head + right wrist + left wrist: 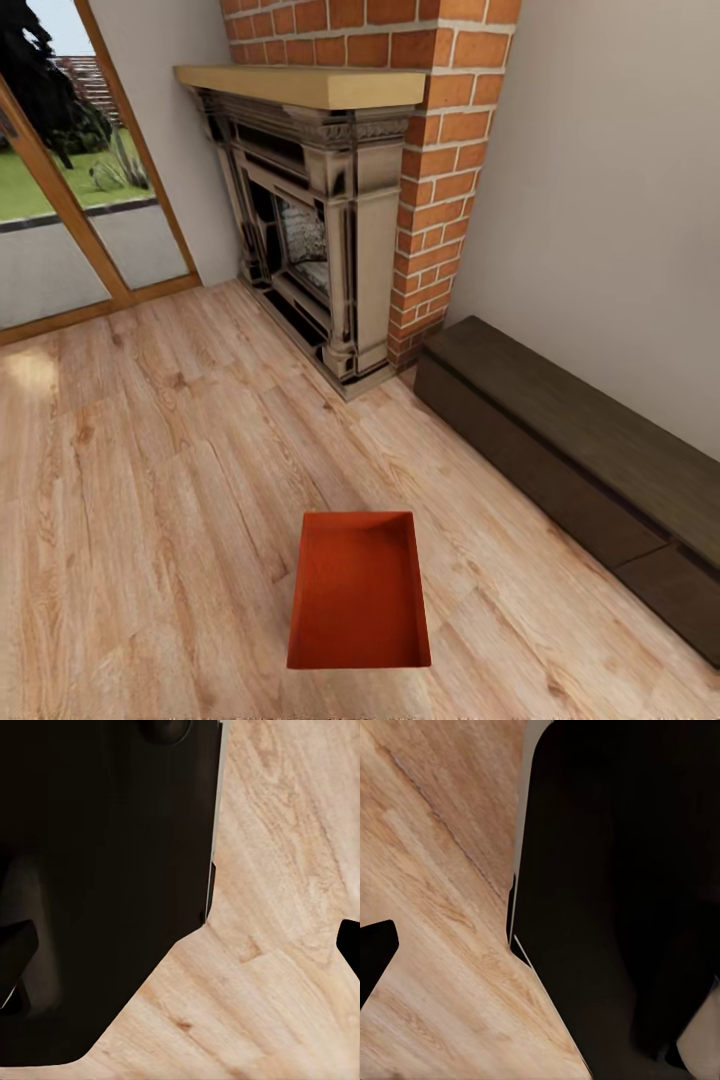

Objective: Move the two storage containers from the living room to the garage. In the garage, place one container on the floor and stack the other container on top of it (either order is fine).

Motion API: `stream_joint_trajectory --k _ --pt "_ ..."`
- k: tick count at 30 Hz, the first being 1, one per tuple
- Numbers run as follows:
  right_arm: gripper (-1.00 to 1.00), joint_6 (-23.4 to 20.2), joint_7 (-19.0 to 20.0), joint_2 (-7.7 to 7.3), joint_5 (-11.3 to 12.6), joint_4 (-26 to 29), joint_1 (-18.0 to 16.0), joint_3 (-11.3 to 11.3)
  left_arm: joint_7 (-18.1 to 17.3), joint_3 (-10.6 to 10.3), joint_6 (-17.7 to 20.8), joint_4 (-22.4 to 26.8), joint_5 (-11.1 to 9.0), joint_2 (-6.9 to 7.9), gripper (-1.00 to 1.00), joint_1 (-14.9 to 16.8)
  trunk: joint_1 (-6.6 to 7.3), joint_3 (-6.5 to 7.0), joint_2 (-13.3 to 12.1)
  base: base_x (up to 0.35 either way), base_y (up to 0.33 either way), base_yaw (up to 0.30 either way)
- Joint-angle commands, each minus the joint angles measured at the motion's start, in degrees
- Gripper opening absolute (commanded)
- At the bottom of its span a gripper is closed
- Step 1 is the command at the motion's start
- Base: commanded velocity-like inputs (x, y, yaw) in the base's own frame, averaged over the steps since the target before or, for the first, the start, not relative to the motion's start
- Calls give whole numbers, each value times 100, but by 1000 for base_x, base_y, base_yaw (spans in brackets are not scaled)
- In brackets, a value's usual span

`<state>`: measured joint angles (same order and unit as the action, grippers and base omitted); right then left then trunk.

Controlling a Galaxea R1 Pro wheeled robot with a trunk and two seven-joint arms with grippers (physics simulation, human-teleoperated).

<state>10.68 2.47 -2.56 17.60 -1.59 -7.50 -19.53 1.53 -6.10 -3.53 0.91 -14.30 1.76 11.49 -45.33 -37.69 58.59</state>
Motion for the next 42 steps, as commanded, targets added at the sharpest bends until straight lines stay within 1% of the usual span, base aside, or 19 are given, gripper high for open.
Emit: stream_joint_trajectory --k 1,42 --pt "100 32 26 1 60 -17 -6 -42 14 -49 -16 -3 -46 0 100 2 0 -13 3 0 0 0" --pt "100 35 26 1 60 -17 -6 -42 14 -49 -16 -1 -46 0 100 2 0 -391 3 0 0 0"
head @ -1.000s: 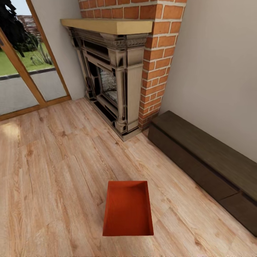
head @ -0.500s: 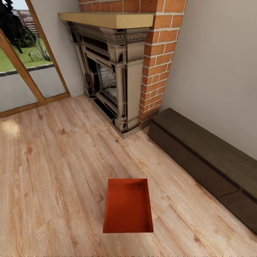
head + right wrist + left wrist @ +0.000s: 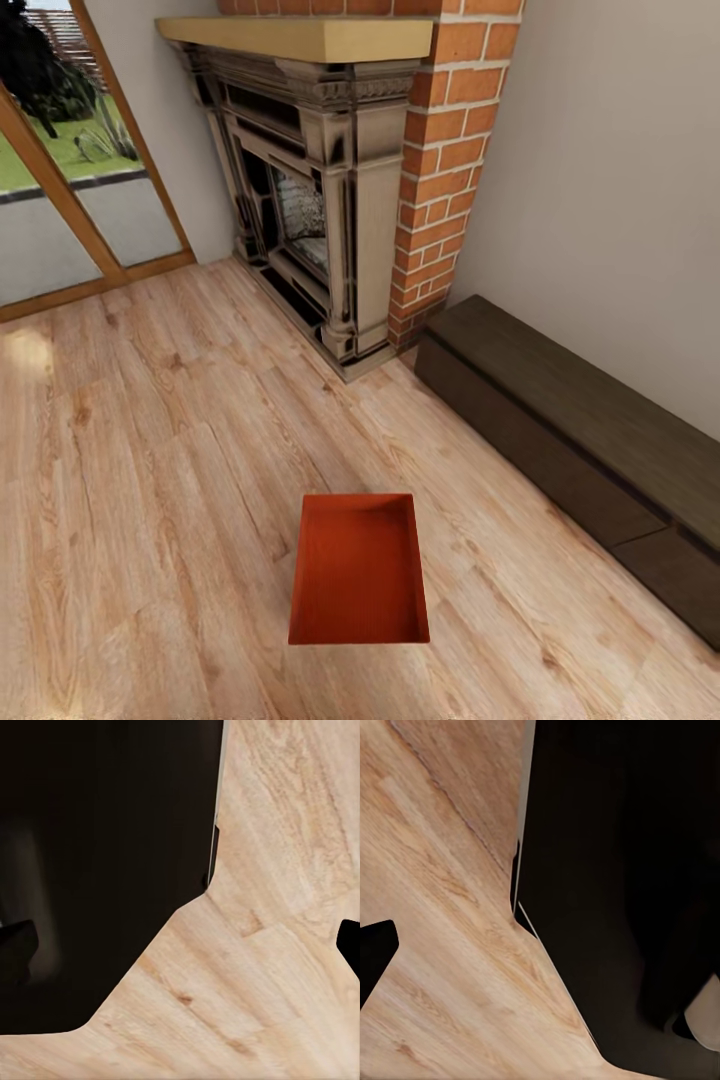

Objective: Move the two storage containers from the living room to the garage. In the garage, place one container on the floor and stack the other container on top of it (either order is fine).

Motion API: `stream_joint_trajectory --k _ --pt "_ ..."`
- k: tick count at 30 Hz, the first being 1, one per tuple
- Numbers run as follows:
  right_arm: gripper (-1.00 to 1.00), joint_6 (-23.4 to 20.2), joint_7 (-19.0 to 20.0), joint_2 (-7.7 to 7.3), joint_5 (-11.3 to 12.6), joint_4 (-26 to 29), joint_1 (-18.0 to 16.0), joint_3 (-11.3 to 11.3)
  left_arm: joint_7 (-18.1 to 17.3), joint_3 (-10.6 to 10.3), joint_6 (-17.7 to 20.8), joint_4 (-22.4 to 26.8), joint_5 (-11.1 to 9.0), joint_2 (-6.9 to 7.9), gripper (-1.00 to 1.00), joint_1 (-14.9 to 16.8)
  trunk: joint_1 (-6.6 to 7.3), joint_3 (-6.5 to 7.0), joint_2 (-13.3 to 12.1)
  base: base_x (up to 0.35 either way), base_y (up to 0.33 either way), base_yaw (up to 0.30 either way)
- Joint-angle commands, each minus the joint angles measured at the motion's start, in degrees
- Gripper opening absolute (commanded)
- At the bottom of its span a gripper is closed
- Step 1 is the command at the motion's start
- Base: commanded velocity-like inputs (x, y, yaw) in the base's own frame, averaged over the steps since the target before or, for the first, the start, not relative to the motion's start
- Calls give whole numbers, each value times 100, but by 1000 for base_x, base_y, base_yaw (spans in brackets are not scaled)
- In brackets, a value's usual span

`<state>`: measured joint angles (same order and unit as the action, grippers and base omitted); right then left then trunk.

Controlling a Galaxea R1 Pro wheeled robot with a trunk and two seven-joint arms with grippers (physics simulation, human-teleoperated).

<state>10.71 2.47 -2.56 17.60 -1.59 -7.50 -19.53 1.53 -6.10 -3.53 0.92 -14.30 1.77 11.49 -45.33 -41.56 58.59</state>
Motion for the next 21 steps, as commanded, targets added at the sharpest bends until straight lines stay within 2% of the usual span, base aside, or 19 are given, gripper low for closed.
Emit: stream_joint_trajectory --k 1,21 --pt "100 31 26 1 60 -17 -6 -42 14 -49 -16 -3 -46 -1 100 2 0 -13 2 0 0 0" --pt "100 30 26 1 60 -17 -6 -42 14 -49 -16 -5 -46 -1 100 2 0 -197 2 0 0 0"
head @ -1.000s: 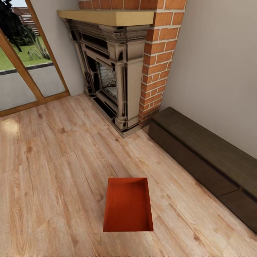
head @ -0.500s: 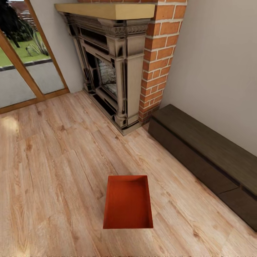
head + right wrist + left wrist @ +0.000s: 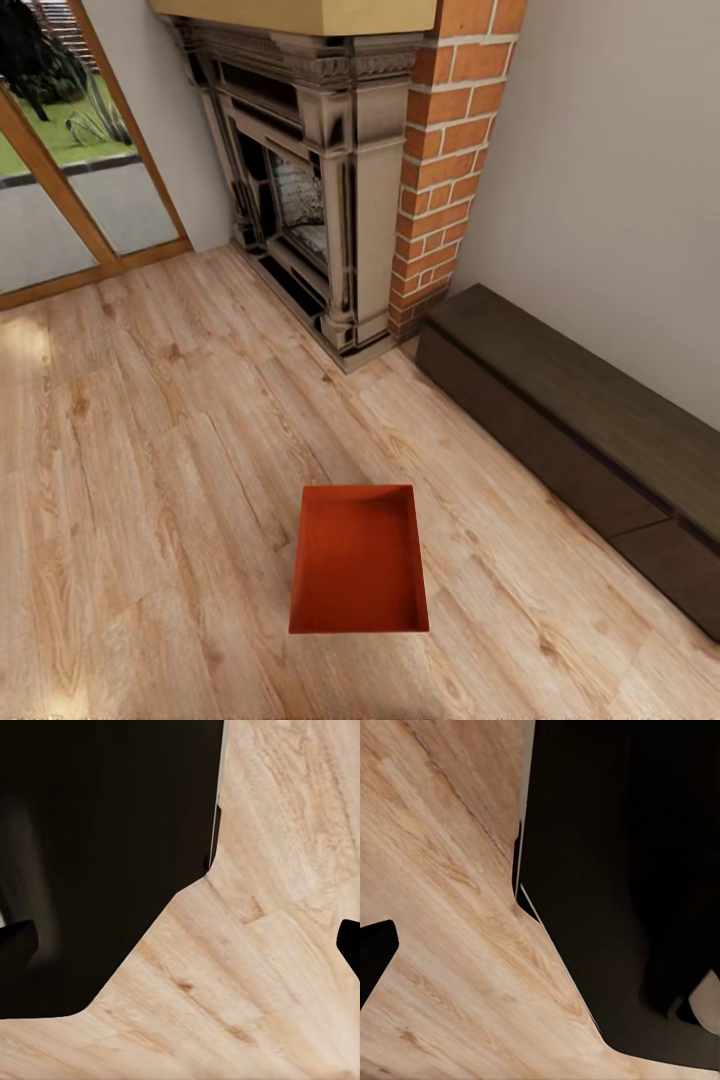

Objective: Move the two storage containers from the living room to the garage. In the garage, place one container on the floor and stack the other container on top of it (either order is fine).

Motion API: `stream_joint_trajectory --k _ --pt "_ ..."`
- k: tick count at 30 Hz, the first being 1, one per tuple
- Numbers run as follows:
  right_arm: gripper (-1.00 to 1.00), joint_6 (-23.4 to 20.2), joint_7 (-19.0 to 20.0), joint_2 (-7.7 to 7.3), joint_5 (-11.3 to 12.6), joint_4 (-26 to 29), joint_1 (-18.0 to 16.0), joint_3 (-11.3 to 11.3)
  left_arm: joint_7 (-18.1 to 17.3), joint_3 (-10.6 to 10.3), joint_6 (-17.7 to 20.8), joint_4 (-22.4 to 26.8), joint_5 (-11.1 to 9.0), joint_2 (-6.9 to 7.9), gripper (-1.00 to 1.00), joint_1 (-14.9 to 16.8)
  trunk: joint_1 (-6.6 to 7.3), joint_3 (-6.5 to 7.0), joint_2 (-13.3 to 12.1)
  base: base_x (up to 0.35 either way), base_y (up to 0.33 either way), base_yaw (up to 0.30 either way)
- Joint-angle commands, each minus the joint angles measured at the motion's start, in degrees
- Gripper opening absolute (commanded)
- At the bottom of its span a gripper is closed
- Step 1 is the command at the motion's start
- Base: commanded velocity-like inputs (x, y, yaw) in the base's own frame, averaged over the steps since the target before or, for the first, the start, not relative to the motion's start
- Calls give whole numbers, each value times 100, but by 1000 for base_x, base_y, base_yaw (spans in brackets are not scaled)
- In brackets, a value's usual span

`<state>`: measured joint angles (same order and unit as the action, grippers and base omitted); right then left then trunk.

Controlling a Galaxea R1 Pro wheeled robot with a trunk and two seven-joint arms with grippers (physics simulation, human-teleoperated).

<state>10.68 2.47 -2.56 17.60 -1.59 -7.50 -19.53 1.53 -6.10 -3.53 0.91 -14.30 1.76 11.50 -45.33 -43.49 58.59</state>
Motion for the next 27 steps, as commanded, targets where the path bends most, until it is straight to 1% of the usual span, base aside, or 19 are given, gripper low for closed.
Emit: stream_joint_trajectory --k 1,27 --pt "100 33 26 1 60 -17 -5 -42 14 -49 -16 -3 -46 0 100 2 0 -13 2 0 0 0" --pt "100 39 26 1 60 -17 -5 -34 14 -49 -16 -2 -46 0 100 2 0 -248 2 0 0 0"
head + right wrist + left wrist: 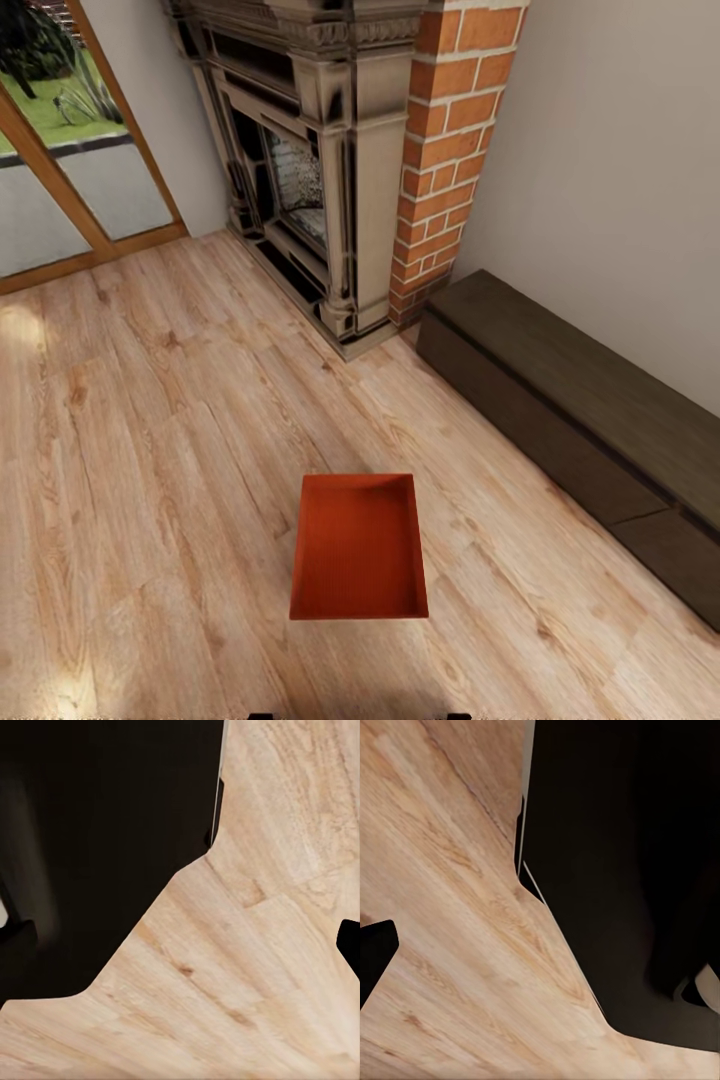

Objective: Move the two storage containers from the living room to the garage. In the garage, place one container on the floor and stack the other container on top of it (either order is fine).

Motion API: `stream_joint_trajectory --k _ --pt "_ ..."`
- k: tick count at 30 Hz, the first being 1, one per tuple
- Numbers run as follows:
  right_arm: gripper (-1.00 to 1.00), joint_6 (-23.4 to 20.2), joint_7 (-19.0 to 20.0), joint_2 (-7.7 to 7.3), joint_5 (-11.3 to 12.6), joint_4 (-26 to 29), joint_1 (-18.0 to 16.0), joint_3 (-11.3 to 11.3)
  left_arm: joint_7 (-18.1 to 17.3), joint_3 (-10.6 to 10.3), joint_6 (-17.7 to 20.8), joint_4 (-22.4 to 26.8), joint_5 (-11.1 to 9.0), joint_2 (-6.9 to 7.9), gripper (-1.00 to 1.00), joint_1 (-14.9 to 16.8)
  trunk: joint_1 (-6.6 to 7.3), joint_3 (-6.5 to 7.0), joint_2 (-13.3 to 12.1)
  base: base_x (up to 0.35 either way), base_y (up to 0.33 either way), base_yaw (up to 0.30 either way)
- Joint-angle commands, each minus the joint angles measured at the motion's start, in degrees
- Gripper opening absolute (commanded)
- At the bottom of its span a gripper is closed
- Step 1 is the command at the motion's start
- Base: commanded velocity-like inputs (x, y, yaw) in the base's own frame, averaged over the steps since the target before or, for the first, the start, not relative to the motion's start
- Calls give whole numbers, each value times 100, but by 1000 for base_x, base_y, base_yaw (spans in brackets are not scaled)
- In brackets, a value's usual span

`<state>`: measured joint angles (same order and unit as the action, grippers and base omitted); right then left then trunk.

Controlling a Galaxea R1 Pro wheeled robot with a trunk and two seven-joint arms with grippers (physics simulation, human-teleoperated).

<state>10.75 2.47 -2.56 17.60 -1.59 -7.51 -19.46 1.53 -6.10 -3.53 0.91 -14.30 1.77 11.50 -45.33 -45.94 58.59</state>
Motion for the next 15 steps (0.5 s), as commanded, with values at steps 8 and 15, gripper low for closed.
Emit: stream_joint_trajectory --k 8,15 --pt "100 29 26 13 70 -17 -5 -24 14 -49 -16 -3 -46 -1 100 2 0 -15 2 0 0 0" --pt "100 76 26 24 63 -17 -5 -12 14 -49 -16 -3 -46 -1 100 2 0 -15 2 0 0 0"
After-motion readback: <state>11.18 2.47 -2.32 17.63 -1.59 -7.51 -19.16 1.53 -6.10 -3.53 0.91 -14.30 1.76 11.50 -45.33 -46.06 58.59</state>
